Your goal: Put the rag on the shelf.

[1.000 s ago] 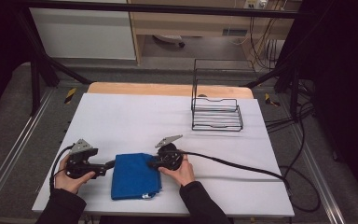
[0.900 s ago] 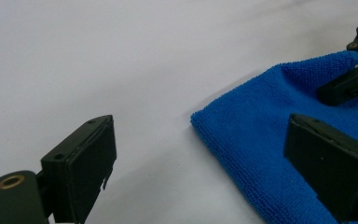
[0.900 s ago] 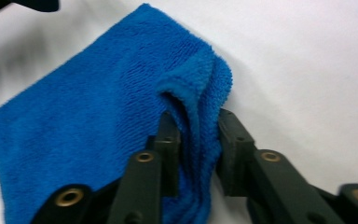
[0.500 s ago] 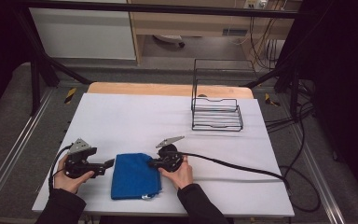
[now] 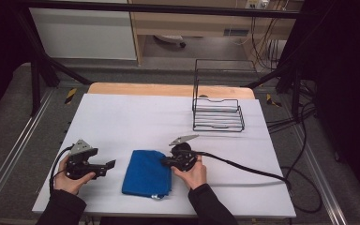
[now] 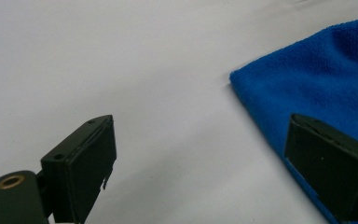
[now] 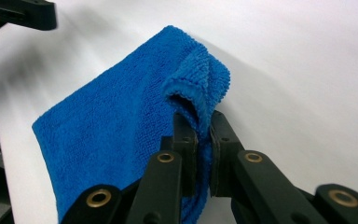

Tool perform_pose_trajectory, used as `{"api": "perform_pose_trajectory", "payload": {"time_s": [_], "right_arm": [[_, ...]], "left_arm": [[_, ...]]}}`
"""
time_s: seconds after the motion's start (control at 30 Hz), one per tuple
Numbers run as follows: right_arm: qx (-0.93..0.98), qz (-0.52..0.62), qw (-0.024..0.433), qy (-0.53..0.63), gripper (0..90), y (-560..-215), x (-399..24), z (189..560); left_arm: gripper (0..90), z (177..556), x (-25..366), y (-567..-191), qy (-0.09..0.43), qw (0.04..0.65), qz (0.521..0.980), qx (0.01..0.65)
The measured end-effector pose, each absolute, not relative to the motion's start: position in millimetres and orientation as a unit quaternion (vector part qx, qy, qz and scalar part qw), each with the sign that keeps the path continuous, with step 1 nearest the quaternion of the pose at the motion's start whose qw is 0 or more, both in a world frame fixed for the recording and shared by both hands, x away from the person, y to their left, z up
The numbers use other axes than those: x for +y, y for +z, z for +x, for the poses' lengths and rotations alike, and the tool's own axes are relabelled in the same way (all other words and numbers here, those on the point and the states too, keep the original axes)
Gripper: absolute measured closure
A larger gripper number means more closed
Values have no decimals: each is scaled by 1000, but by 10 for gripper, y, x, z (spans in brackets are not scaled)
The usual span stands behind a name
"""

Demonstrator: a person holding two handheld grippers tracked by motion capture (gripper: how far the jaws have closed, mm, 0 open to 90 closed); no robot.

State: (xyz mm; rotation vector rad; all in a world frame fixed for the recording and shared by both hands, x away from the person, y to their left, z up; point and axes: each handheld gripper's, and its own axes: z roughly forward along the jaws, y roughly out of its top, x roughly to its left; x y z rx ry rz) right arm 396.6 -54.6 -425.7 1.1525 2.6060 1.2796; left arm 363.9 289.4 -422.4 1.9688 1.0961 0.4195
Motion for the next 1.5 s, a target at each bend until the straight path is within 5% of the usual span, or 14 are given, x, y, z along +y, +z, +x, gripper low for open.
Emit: {"api": "perform_pose_trajectory", "payload": {"time_s": [0.37,0.63,0.67,0.73,0.77,0.87,0.9,1.07,1.2,1.37,1.4,1.5], "right_arm": [[824,392,24,409,833,-4263,-956,3993],[819,394,41,414,826,-4359,-1012,4046],[819,394,45,415,822,-4369,-1010,4049],[818,394,47,416,820,-4372,-1011,4053],[816,395,54,418,810,-4387,-1008,4065],[816,393,61,419,802,-4409,-1002,4083],[816,394,66,418,788,-4445,-988,4105],[810,402,80,419,692,-4521,-976,4154],[804,406,87,425,620,-4500,-1017,4161],[798,399,103,439,479,-4387,-1100,4175],[798,398,105,441,435,-4342,-1125,4194],[797,403,101,439,405,-4309,-1152,4241]], "left_arm": [[148,3565,2595,-4220,134,415,797,417],[378,3497,2024,-4341,66,394,828,394],[470,3491,1971,-4360,59,391,831,391],[514,3479,1904,-4391,49,386,833,393],[624,3471,1875,-4411,44,381,836,393],[695,3440,1832,-4447,44,369,842,390],[774,3429,1829,-4447,43,369,843,389],[879,3383,1832,-4429,42,369,843,389],[877,3377,1839,-4414,52,373,842,386],[631,3480,1870,-4328,80,388,829,394],[517,3527,1869,-4306,83,392,826,398],[427,3704,1835,-4259,99,385,822,407]]}}
